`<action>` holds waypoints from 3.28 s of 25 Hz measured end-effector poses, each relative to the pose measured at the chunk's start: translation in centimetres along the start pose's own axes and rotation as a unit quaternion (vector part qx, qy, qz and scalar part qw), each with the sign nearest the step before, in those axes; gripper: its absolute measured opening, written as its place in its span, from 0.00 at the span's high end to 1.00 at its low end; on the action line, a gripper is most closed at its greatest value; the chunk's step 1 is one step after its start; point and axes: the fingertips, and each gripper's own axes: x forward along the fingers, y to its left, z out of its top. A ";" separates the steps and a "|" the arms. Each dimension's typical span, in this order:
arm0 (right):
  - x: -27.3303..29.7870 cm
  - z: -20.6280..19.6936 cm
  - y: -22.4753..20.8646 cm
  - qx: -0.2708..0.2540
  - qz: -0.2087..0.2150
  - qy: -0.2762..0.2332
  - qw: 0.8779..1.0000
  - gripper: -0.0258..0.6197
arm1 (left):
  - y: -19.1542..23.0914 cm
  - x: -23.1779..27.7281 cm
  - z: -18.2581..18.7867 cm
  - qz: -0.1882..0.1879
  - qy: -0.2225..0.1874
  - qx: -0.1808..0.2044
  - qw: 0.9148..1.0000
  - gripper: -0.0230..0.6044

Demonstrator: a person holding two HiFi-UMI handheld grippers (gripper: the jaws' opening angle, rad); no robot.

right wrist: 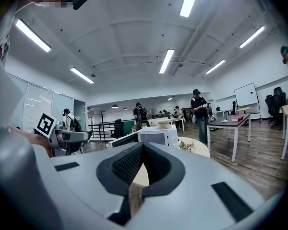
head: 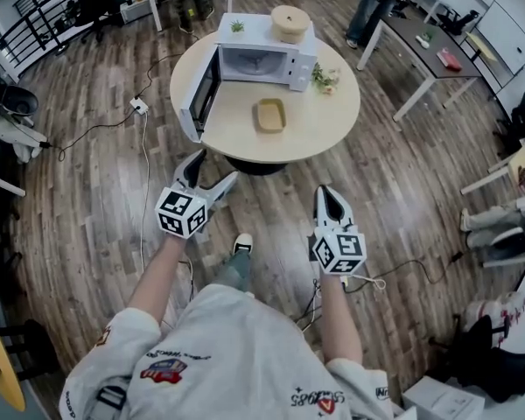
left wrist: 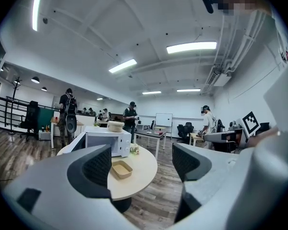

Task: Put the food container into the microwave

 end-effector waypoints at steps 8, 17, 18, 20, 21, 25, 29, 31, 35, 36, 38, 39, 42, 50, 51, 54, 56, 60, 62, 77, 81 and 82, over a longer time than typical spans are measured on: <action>10.5 2.1 -3.3 0.005 -0.002 0.004 1.000 0.97 | 5.8 9.3 1.7 -0.019 0.007 0.007 1.000 0.34; 21.0 5.8 -6.6 -0.002 -0.016 -0.005 1.000 0.97 | 12.5 18.4 3.6 -0.038 0.012 0.002 0.999 0.34; 21.7 6.0 -6.9 -0.002 -0.018 -0.005 1.000 0.97 | 12.8 19.2 3.7 -0.040 0.012 0.002 0.999 0.34; 23.1 6.0 -7.4 0.000 -0.021 -0.006 1.000 0.97 | 13.6 20.4 3.6 -0.044 0.014 0.003 0.999 0.34; 23.8 6.0 -7.6 0.000 -0.020 -0.006 1.000 0.97 | 14.1 21.0 3.6 -0.044 0.015 0.004 0.999 0.34; 26.2 5.9 -8.6 0.001 -0.018 -0.005 1.000 0.97 | 15.8 23.0 3.8 -0.040 0.016 0.003 0.999 0.34; 29.3 6.5 -10.1 0.001 -0.011 -0.005 1.000 0.97 | 17.4 25.3 4.3 -0.033 0.017 0.003 0.999 0.34; 31.1 6.5 -10.7 0.000 -0.003 0.000 1.000 0.97 | 18.5 26.6 4.2 -0.025 0.020 0.001 0.999 0.34; 35.1 6.5 -12.0 0.004 0.014 0.004 1.000 0.97 | 21.0 29.0 4.0 -0.002 0.024 -0.003 1.000 0.34; 36.2 6.4 -12.4 0.003 0.019 0.005 1.000 0.97 | 21.6 29.7 4.0 0.004 0.025 -0.004 1.000 0.34; 38.2 6.2 -13.2 0.005 0.032 0.009 0.999 0.97 | 22.6 31.0 4.0 0.016 0.026 -0.005 1.000 0.34; 39.3 6.2 -13.7 0.005 0.039 0.011 0.999 0.97 | 23.0 31.6 4.0 0.022 0.027 -0.005 0.999 0.34; 42.7 6.4 -14.9 0.005 0.061 0.013 0.998 0.97 | 24.4 33.4 4.0 0.039 0.034 -0.001 0.999 0.34; 50.7 7.7 -16.6 0.005 0.139 0.015 0.990 0.97 | 27.9 36.1 5.0 0.109 0.038 0.002 0.993 0.34; 51.4 8.0 -16.6 0.005 0.148 0.015 0.989 0.97 | 28.0 36.3 5.0 0.117 0.037 0.001 0.992 0.34; 52.9 8.4 -16.5 0.002 0.173 0.018 0.985 0.97 | 28.6 36.6 4.8 0.138 0.037 -0.008 0.990 0.34; 53.7 8.7 -16.9 0.000 0.180 0.019 0.983 0.97 | 28.9 37.4 4.8 0.143 0.037 -0.015 0.989 0.34; 54.8 8.4 -18.9 0.004 0.179 0.027 0.983 0.97 | 28.8 39.1 4.1 0.144 0.045 -0.020 0.988 0.34; 55.2 8.2 -19.6 0.007 0.176 0.030 0.984 0.97 | 28.9 39.8 3.9 0.139 0.051 -0.022 0.989 0.34; 54.7 4.1 -24.6 0.035 0.102 0.063 0.992 0.97 | 25.6 46.6 -5.6 -0.013 0.186 -0.001 0.982 0.43; 53.7 2.9 -25.9 0.041 0.074 0.073 0.994 0.97 | 23.4 47.8 -9.5 -0.074 0.235 0.008 0.969 0.46; 53.5 2.6 -26.2 0.040 0.067 0.076 0.994 0.97 | 22.7 48.0 -10.6 -0.092 0.250 0.015 0.964 0.46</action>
